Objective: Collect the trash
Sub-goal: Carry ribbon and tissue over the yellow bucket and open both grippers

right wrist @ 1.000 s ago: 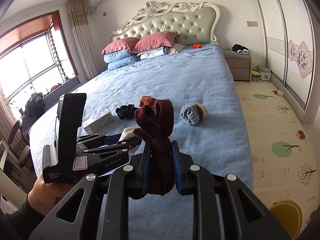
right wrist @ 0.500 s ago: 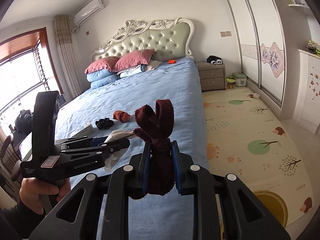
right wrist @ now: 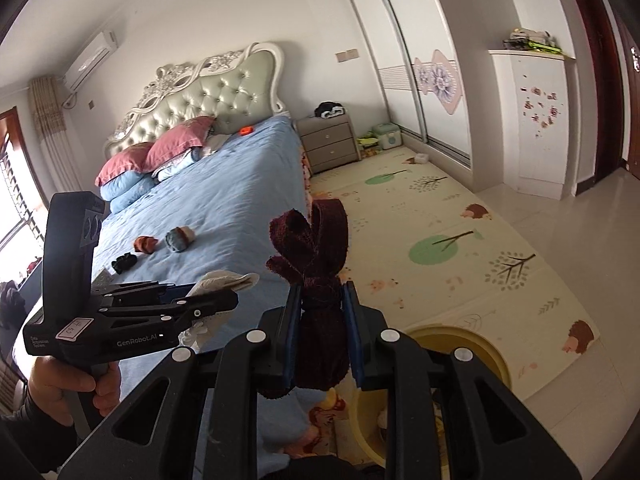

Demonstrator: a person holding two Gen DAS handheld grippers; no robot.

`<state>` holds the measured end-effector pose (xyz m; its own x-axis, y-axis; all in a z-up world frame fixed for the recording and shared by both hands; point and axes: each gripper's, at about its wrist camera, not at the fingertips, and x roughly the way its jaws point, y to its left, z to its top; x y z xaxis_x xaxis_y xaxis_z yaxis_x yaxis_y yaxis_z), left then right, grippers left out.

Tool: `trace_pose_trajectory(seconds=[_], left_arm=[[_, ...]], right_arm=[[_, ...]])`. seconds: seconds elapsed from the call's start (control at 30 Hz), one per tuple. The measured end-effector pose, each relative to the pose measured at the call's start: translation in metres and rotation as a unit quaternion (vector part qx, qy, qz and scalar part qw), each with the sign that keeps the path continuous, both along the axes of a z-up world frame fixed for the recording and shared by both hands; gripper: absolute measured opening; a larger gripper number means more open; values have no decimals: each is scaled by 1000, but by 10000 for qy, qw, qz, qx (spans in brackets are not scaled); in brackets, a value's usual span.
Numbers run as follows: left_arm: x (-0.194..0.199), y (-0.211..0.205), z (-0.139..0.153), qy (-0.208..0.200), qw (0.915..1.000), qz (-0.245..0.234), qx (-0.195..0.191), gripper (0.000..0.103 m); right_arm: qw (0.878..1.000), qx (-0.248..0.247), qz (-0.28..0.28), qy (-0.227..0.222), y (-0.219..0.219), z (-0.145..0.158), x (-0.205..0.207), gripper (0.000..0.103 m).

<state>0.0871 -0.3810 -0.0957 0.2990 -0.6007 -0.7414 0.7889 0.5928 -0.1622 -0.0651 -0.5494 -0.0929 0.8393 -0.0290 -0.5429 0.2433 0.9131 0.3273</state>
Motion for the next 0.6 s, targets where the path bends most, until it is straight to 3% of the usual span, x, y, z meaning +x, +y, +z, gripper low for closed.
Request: trace_pose_trajectory(seconds=[0.33, 0.6], left_arm=[[-25, -91, -46, 456, 9956, -682, 445, 33], [-13, -139, -102, 1186, 9818, -961, 1133, 33]], right_arm=[[9979, 115, -410, 482, -54, -44, -30, 21], [9937, 389, -603, 866, -86, -86, -39, 21]])
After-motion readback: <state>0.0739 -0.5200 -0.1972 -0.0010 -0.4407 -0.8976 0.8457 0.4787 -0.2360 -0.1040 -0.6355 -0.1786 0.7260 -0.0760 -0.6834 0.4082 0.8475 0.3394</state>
